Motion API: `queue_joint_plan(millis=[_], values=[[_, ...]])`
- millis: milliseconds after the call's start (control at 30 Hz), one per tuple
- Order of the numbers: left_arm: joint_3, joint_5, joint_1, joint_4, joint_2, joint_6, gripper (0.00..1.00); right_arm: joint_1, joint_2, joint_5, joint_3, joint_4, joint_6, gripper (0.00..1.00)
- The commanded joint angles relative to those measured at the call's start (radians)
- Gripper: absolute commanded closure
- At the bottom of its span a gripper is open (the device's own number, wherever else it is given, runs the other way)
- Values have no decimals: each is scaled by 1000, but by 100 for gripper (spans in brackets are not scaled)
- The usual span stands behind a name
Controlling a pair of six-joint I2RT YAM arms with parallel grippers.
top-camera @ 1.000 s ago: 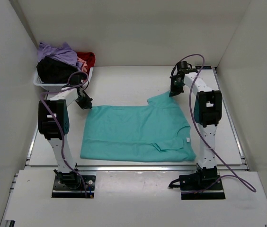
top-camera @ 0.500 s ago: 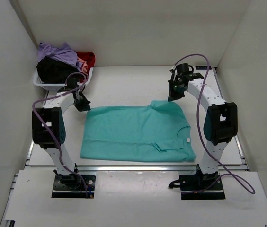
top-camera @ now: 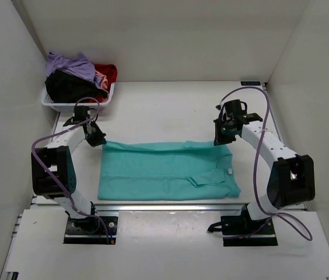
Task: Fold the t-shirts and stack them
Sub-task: Fold the other side of the tshirt into a rectangle
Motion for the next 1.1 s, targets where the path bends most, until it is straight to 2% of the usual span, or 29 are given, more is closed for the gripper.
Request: queue_joint_plan(millis=[0, 533, 1067], values=[[-47, 28, 2, 44, -92, 13, 100, -24, -80, -19, -54, 60, 12, 100], [-251, -4, -8, -6, -292, 24, 100, 7, -272, -46, -316, 56, 91, 100], [-323, -61, -48, -66, -378, 13, 100, 34, -403, -21, -435, 34, 163, 100]])
